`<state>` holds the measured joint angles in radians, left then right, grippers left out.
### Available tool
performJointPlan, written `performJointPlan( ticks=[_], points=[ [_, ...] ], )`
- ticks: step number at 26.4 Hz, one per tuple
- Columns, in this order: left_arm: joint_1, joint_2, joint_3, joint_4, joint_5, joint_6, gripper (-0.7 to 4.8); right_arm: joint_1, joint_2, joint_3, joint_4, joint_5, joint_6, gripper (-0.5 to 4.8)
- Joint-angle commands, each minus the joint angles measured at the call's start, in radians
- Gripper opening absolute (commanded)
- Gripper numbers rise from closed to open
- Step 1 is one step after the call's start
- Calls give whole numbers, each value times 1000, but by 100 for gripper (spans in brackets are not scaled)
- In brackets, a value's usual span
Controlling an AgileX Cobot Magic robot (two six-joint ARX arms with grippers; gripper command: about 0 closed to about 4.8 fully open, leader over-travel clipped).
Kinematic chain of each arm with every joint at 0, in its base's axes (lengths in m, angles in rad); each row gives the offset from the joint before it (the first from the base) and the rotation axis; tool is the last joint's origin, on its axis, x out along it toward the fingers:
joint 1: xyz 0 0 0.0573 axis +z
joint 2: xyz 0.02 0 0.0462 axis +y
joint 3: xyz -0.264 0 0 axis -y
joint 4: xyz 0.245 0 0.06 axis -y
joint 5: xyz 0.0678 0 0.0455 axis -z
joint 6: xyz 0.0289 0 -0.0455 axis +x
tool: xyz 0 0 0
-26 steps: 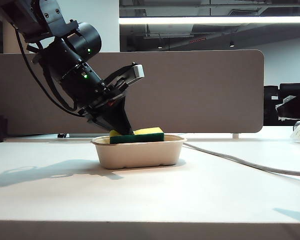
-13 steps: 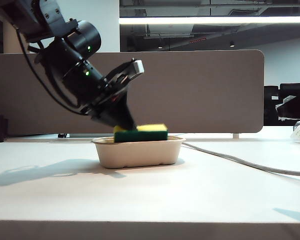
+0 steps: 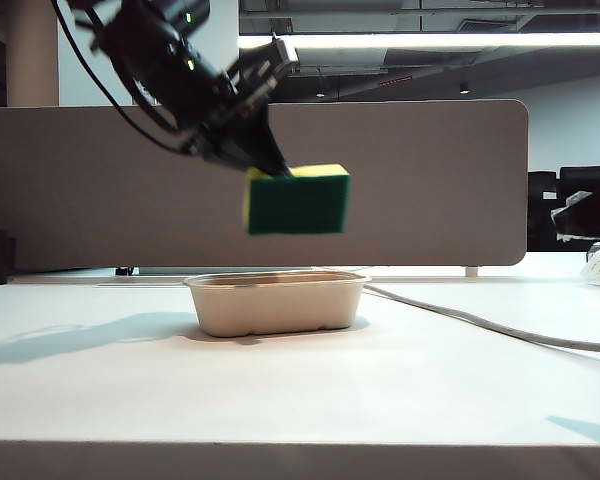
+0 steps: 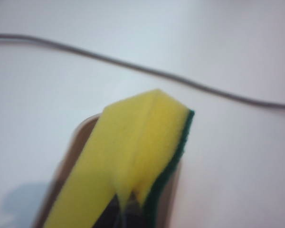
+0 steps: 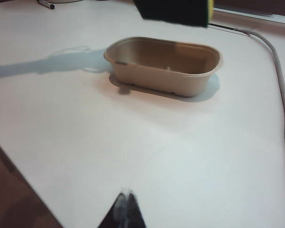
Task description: Take out the cleaning sponge from the paper lunch box and place it on the table.
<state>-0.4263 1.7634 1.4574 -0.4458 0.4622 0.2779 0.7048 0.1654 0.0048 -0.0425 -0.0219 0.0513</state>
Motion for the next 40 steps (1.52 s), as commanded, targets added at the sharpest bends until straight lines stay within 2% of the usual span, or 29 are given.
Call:
performJointPlan(
  ticks=[1, 2, 7, 10, 17, 21, 26, 29, 30, 33, 35, 40],
  points=[
    [0, -65, 24, -111, -130, 75, -6, 0, -2, 1, 17, 0, 0, -5],
    [0, -112, 24, -135, -207, 85, -6, 0, -2, 1, 17, 0, 0, -5],
    [1, -183, 22, -294, -423, 134, -6, 0, -2, 1, 17, 0, 0, -5],
    [1, -185, 14, -415, -516, 132, -6, 0, -2, 1, 17, 0, 0, -5],
    [1, -186, -126, -441, -684, 49, -6, 0, -2, 1, 17, 0, 0, -5],
    [1, -186, -221, -375, -685, 31, -6, 0, -2, 1, 17, 0, 0, -5],
    [0, -186, -310, -276, -591, -17, -6, 0, -2, 1, 17, 0, 0, -5],
    [0, -185, -333, -254, -574, -37, -2, 0, -2, 1, 17, 0, 0, -5],
    [0, -185, -333, -253, -575, -43, 24, 0, -2, 1, 17, 0, 0, -5],
    [1, -185, -333, -232, -575, -44, 209, 0, -2, 1, 17, 0, 0, -5],
    [1, -185, -333, -219, -579, -44, 275, 0, -2, 1, 17, 0, 0, -5],
    [0, -187, -330, -206, -578, -44, 309, 0, -2, 1, 17, 0, 0, -5]
  ],
)
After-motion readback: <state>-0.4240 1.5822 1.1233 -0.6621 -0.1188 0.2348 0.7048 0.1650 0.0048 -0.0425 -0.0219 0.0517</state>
